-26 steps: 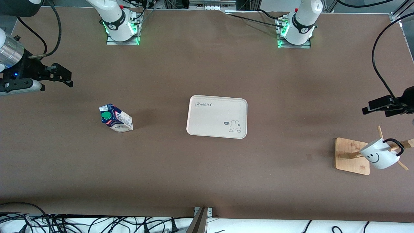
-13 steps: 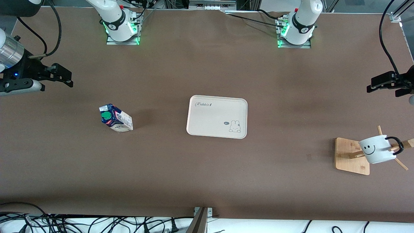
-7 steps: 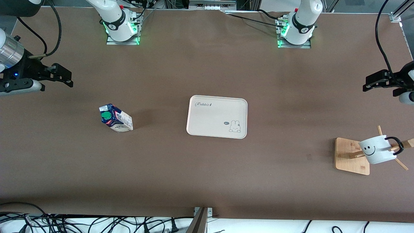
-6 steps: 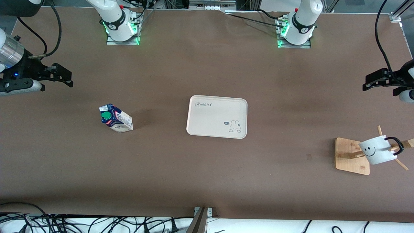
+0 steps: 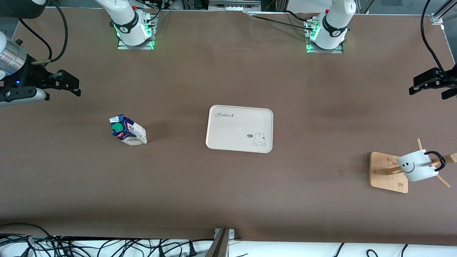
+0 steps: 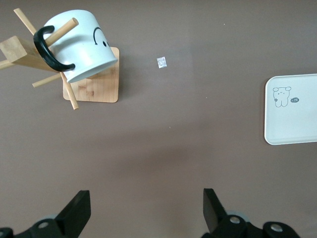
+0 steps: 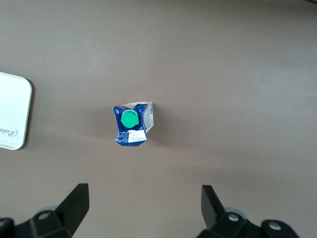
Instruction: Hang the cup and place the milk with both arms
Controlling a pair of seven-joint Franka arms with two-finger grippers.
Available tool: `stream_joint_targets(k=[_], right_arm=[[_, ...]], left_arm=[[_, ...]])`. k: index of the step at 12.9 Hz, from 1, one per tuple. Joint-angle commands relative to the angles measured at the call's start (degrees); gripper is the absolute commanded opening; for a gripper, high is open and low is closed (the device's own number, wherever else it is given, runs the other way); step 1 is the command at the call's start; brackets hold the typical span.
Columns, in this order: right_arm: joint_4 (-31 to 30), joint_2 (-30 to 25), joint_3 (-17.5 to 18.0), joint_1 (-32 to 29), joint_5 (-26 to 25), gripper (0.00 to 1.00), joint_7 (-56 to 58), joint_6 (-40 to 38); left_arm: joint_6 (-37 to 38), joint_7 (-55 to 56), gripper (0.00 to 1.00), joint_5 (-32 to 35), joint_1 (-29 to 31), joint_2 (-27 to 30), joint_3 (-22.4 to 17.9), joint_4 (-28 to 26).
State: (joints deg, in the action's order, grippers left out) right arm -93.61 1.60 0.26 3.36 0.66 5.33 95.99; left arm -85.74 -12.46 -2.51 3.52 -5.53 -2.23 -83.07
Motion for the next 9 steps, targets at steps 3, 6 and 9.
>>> stream_joint_targets(k=[3, 6, 9], right_arm=[[1.2, 0.4, 0.5, -0.5, 0.0, 1.0, -0.1, -0.5], [1.2, 0.4, 0.5, -0.5, 0.0, 1.0, -0.1, -0.5], [1.2, 0.4, 0.5, -0.5, 0.0, 1.0, -0.1, -0.5]], left_arm=[[-1.4, 0.2, 1.0, 1.4, -0.1, 7.1, 0.3, -10.1], [-3.0, 0.9, 1.0, 2.3, -3.1, 7.1, -1.8, -10.2], [-3.7, 0.6, 1.0, 1.8, -2.5, 6.9, -1.9, -10.7]])
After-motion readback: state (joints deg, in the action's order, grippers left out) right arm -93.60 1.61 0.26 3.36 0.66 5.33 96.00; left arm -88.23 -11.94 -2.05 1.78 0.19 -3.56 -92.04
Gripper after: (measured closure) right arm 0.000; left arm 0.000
